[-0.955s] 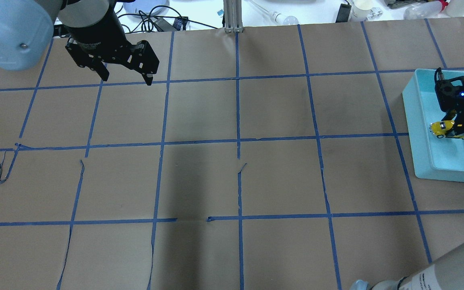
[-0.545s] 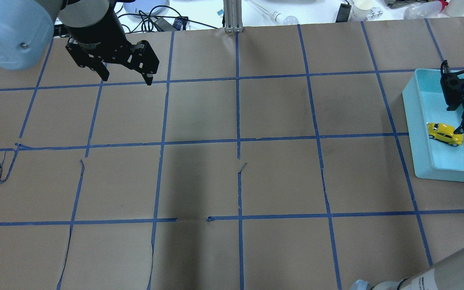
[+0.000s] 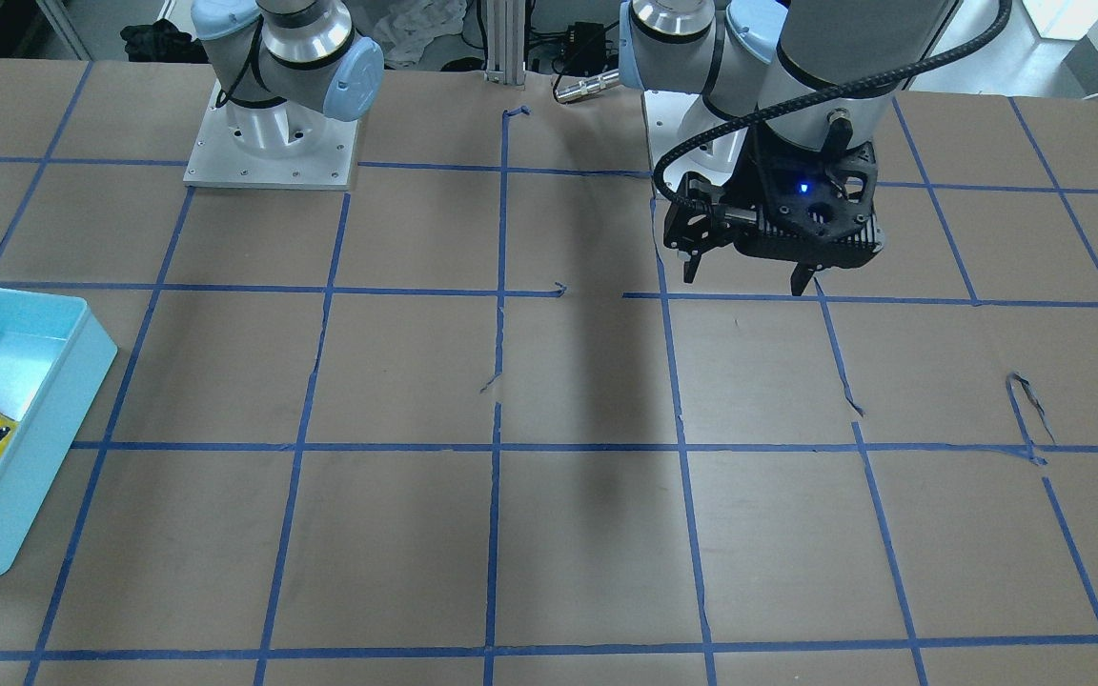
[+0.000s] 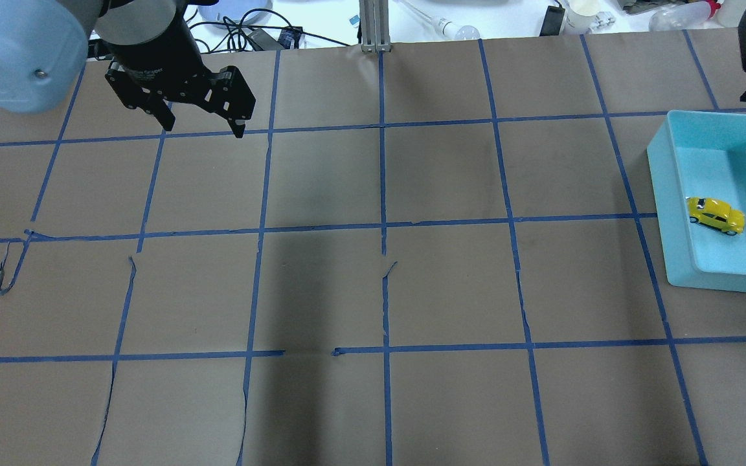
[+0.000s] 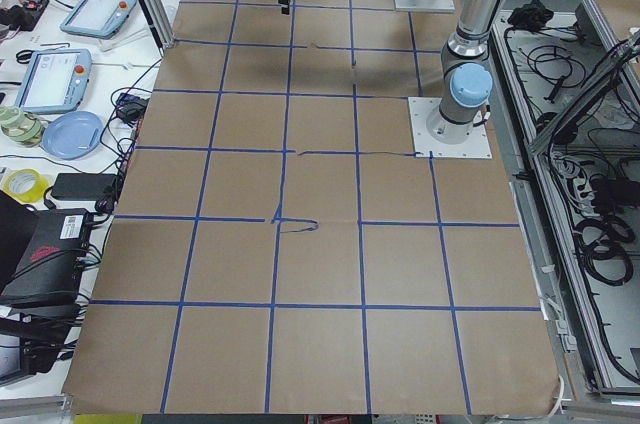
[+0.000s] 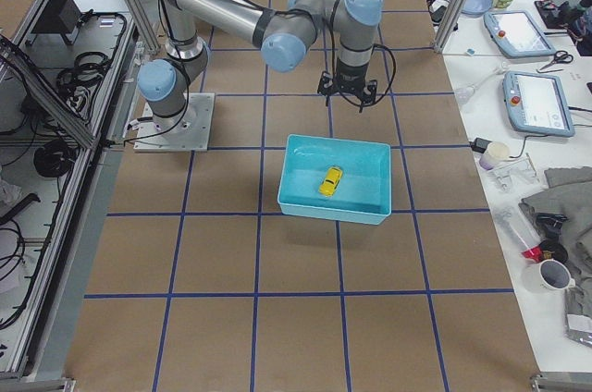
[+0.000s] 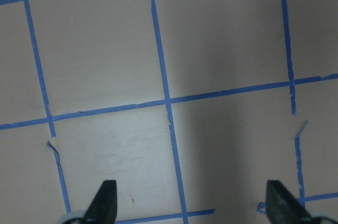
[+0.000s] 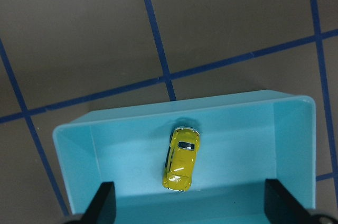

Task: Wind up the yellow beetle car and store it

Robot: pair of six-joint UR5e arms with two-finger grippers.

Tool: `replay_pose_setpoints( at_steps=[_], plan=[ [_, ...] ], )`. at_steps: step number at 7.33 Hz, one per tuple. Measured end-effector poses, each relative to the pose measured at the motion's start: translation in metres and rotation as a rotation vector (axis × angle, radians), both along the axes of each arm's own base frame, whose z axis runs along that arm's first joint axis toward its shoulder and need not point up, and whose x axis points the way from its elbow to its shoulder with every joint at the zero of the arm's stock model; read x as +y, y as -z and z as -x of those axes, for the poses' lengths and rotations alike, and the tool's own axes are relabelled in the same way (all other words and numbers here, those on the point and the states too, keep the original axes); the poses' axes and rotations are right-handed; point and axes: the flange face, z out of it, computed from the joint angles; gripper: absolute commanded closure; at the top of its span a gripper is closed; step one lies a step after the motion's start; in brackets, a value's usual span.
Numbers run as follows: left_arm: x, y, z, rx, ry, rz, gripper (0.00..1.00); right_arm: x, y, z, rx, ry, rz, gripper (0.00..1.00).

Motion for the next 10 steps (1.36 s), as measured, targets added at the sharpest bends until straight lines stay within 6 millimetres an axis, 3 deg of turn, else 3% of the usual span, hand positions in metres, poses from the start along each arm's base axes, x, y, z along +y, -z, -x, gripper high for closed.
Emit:
replay_pose_setpoints(
  at_steps=[2, 5, 7, 10],
  plan=[
    [0.004, 0.001, -0.008, 0.0, -0.033, -0.011, 0.0, 0.015, -0.041, -0.084, -0.001, 0.153, 0.033, 0.0],
    [0.016, -0.005, -0.012, 0.002, -0.09, -0.019, 0.0, 0.034, -0.056, -0.203, -0.016, 0.353, 0.063, 0.0],
    [0.021, -0.006, -0.013, 0.002, -0.118, -0.023, 0.0, 0.044, -0.057, -0.25, -0.035, 0.599, 0.081, 0.0],
    [0.03, -0.007, -0.014, 0.003, -0.121, -0.021, 0.0, 0.05, -0.058, -0.274, -0.086, 1.006, 0.077, 0.0]
  ],
)
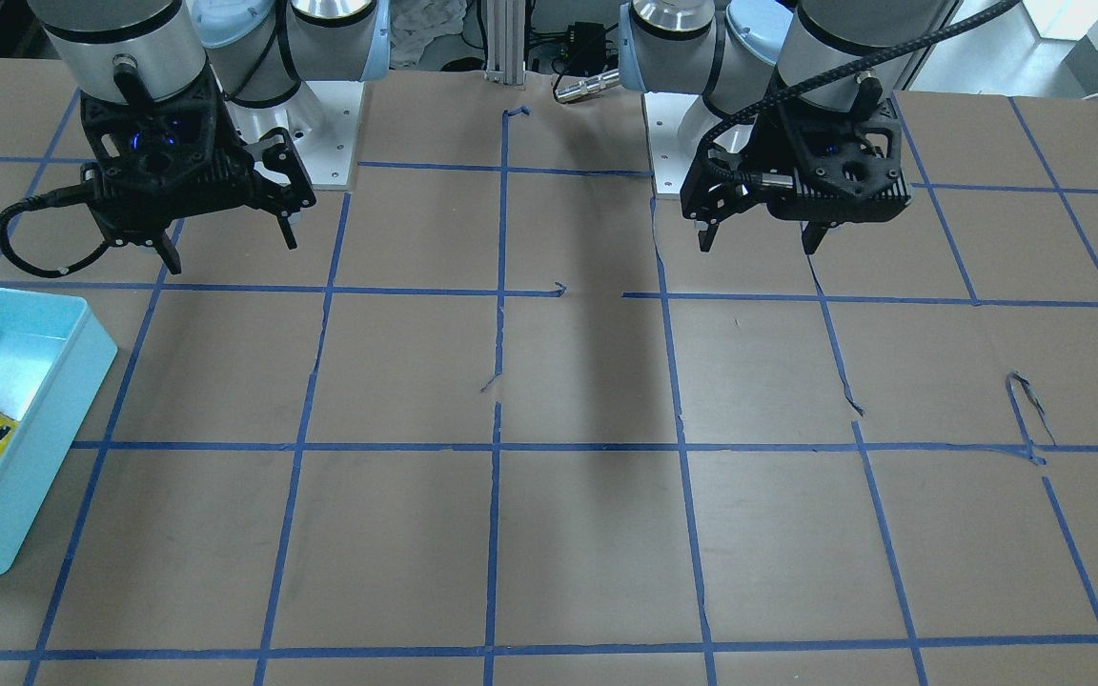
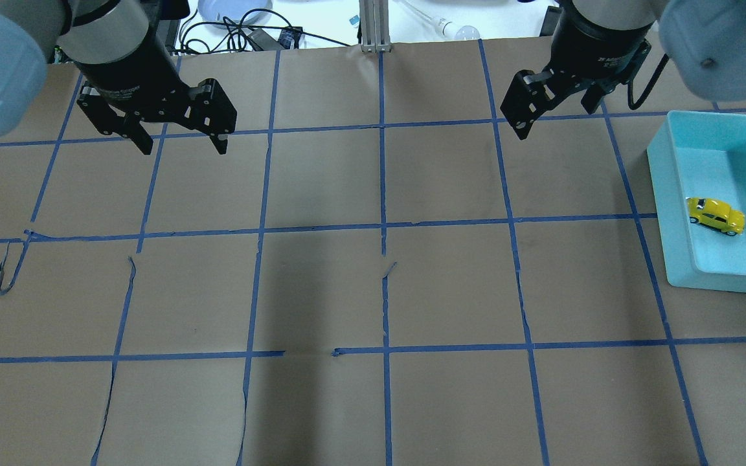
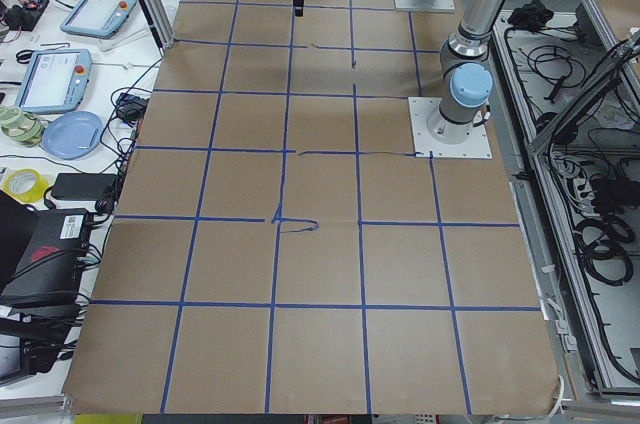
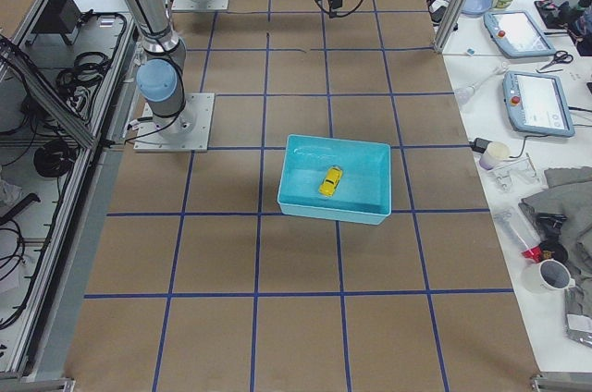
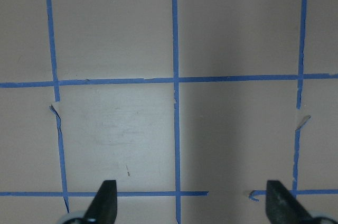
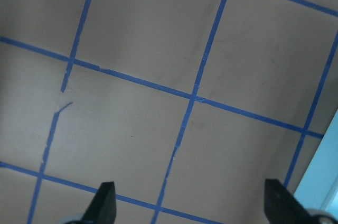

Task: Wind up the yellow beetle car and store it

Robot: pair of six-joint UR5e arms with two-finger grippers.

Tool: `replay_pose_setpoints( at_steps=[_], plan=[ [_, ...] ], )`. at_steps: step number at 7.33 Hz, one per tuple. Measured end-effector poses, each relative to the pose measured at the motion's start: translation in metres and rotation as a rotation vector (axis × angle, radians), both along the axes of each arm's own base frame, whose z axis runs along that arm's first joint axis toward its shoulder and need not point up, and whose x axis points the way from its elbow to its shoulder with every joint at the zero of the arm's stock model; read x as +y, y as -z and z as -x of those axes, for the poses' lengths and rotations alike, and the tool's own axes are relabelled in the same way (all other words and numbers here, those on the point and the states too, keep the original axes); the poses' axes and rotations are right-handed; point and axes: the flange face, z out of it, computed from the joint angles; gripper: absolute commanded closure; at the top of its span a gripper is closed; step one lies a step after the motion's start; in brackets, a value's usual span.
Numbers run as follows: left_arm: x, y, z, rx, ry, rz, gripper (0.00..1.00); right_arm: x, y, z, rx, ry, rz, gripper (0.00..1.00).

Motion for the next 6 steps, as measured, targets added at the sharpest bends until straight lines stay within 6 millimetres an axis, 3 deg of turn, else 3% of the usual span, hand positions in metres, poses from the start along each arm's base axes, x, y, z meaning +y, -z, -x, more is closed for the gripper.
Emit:
replay_pose_setpoints(
  at_steps=[2, 6],
  plan=[
    [0.0, -0.0005, 0.0003, 0.001, -0.001, 0.006, 0.0, 0.0004, -0.0018, -0.0029, -0.034, 0.164, -0.002, 0.0],
    [-0.0059, -0.0065, -0.0089, 0.009, -0.013, 0.074, 0.0, 0.001, -0.0061, -0.0028, -0.042, 0.278, 0.004, 0.0]
  ],
)
